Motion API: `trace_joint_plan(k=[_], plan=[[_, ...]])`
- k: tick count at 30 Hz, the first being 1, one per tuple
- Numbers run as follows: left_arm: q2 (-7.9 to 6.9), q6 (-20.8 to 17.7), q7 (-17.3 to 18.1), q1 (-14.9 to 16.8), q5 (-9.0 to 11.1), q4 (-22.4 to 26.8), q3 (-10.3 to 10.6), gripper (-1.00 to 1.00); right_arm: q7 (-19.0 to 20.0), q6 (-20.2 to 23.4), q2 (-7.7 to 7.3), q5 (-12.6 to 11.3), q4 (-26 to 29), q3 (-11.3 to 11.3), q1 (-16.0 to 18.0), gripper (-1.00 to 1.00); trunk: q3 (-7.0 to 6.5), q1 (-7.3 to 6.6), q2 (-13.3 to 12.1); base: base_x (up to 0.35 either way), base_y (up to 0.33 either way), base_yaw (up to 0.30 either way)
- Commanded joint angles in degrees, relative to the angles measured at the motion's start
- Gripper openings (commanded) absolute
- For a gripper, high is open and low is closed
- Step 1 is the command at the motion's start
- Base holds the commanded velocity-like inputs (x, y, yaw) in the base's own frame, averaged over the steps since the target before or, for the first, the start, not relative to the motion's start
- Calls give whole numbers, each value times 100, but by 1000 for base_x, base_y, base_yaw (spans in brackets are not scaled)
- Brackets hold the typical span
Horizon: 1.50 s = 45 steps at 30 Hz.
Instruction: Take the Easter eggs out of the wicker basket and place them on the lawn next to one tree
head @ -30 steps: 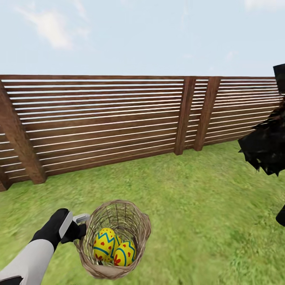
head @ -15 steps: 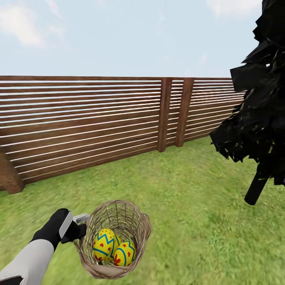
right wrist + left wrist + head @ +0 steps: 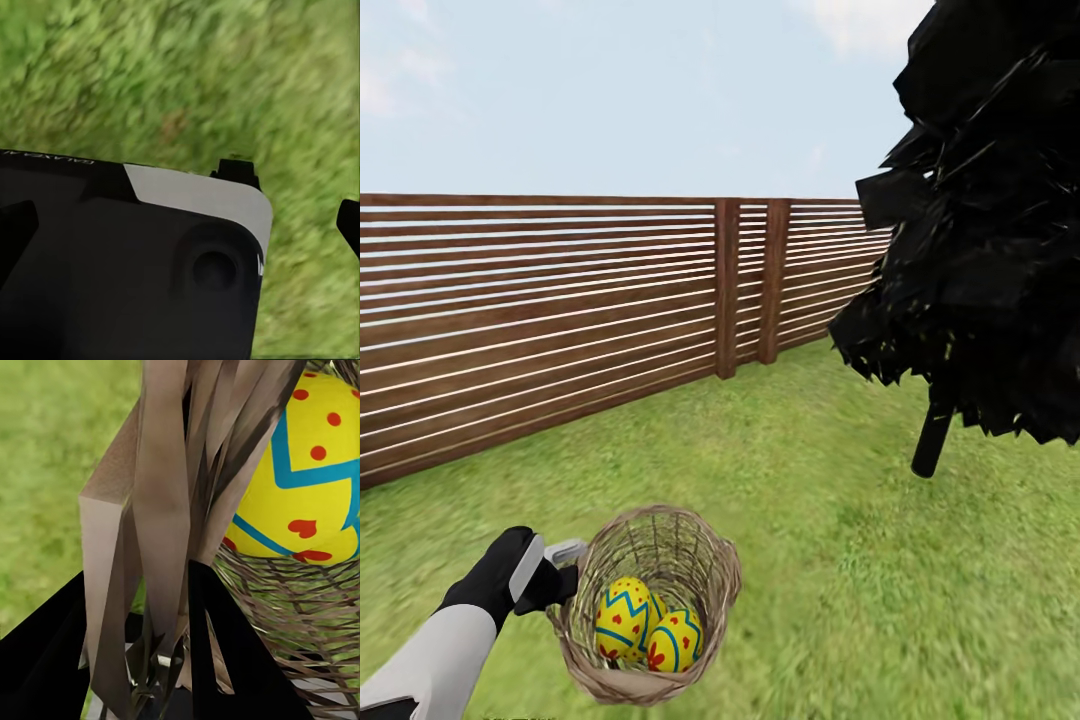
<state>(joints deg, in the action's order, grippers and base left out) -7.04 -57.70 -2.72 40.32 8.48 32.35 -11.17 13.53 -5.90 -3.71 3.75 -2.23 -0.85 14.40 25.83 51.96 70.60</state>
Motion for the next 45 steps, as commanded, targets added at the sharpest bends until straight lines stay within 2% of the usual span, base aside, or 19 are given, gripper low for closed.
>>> trace_joint_plan(k=[1,6,45], plan=[[0,-22,-27,2,119,8,-17,-100,9,-43,-4,39,-24,-10,11,100,3,-4,4,-337,0,-285],[0,-22,-27,2,119,8,-17,-100,9,-43,1,39,-24,-11,11,100,-8,-4,4,-214,0,-285],[0,-22,-27,2,119,17,-17,-100,9,-43,0,33,-24,-12,11,100,-97,-4,4,-1,0,-285]])
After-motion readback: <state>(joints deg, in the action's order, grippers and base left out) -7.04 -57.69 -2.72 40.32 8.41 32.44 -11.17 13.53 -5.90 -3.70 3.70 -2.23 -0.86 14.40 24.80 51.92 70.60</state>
